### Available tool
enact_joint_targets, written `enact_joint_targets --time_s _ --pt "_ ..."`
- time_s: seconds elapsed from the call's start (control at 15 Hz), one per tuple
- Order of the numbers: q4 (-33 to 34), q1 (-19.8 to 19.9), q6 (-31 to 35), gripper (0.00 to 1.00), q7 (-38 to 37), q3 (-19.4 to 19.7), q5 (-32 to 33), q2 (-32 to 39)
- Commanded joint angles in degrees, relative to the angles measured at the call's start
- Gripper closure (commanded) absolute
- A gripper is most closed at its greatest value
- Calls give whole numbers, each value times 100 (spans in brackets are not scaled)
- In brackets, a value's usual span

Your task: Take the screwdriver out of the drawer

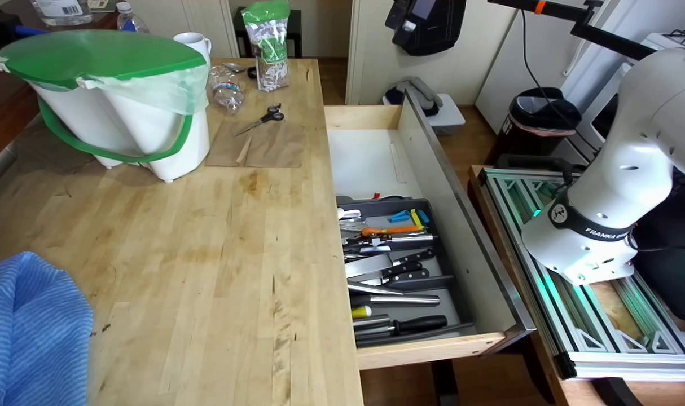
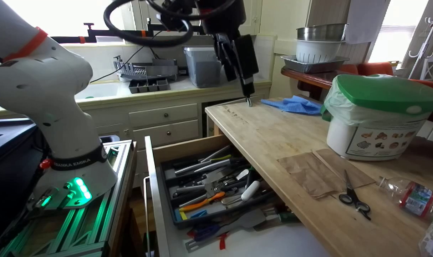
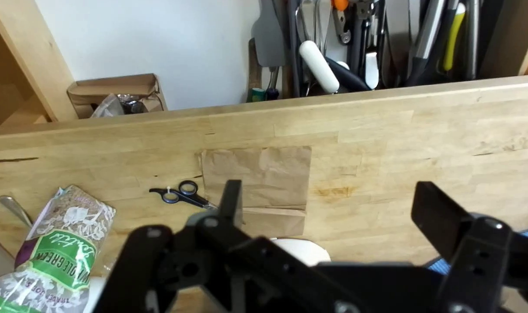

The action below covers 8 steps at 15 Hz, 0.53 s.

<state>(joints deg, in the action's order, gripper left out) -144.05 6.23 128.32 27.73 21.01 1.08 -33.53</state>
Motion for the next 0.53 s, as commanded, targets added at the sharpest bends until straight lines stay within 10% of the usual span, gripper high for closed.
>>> enact_joint_targets --time_s 0.0,0.47 --pt "-536 86 645 0 453 234 -11 -91" --pt "-416 107 496 0 331 172 -31 -4"
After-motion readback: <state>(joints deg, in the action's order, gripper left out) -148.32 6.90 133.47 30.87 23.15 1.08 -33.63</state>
